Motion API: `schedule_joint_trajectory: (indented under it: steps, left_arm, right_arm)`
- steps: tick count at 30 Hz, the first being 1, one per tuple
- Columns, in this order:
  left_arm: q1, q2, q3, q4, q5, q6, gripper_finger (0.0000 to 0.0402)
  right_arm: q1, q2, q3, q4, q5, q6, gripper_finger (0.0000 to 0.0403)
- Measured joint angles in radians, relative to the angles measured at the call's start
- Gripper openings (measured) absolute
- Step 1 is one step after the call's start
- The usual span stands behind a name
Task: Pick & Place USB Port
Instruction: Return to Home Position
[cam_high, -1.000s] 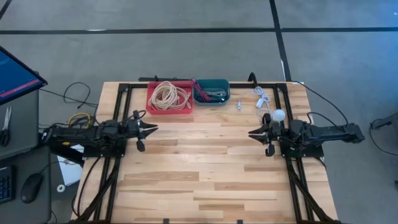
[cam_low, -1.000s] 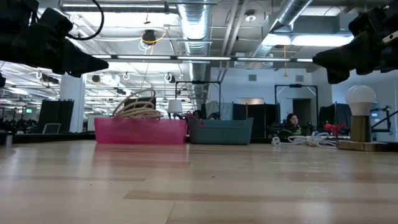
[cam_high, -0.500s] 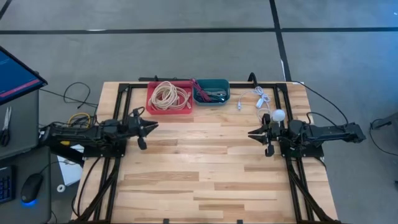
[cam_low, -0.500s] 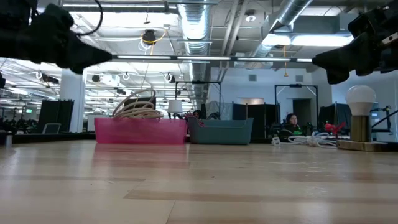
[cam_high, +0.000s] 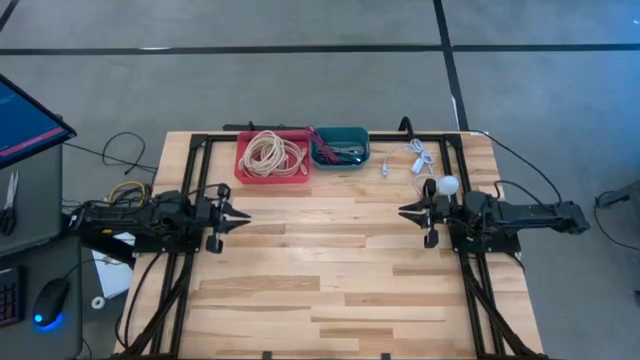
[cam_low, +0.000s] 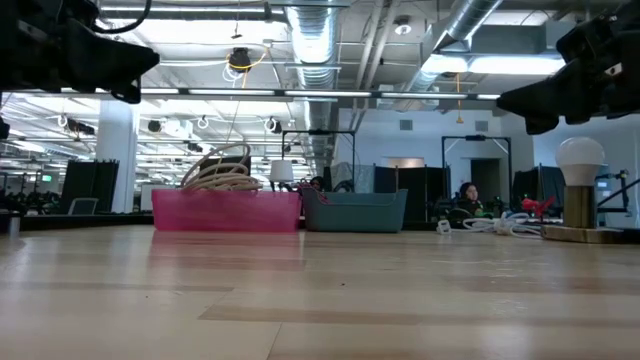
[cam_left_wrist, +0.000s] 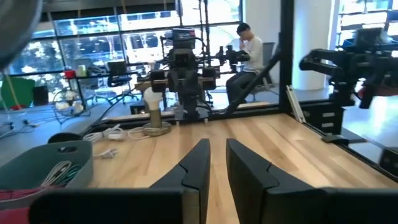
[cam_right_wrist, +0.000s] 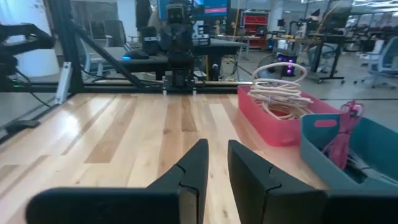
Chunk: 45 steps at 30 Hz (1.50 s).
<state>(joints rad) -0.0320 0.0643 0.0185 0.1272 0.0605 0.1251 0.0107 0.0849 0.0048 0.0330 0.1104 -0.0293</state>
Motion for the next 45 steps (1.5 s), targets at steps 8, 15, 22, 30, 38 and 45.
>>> schedule_joint_trajectory:
  steps: [8,15,22,30,38,45]
  left_arm:
    - [0.075,0.0,0.0,0.0,0.021,-0.029,0.0053]
    - [0.128,-0.007,-0.011,0.004,0.222,-0.051,0.0053]
    - [0.13,-0.005,-0.013,-0.015,0.226,-0.02,0.0053]
    - [0.13,-0.005,-0.013,-0.019,0.025,-0.052,0.0053]
    - [0.13,-0.005,-0.013,-0.018,-0.014,-0.19,0.0053]
    - [0.13,-0.005,-0.013,-0.015,-0.015,-0.186,0.0053]
  right_arm:
    - [-0.053,0.0,0.0,0.0,0.003,-0.005,0.0054]
    - [-0.066,0.0,0.0,0.0,0.003,-0.005,0.0054]
    - [-0.066,0.0,0.0,0.0,0.001,0.064,0.0054]
    - [-0.066,0.0,0.0,0.0,-0.001,0.117,0.0054]
    - [-0.066,0.0,0.0,0.0,-0.001,0.117,0.0054]
    - [-0.066,0.0,0.0,0.0,-0.001,0.117,0.0054]
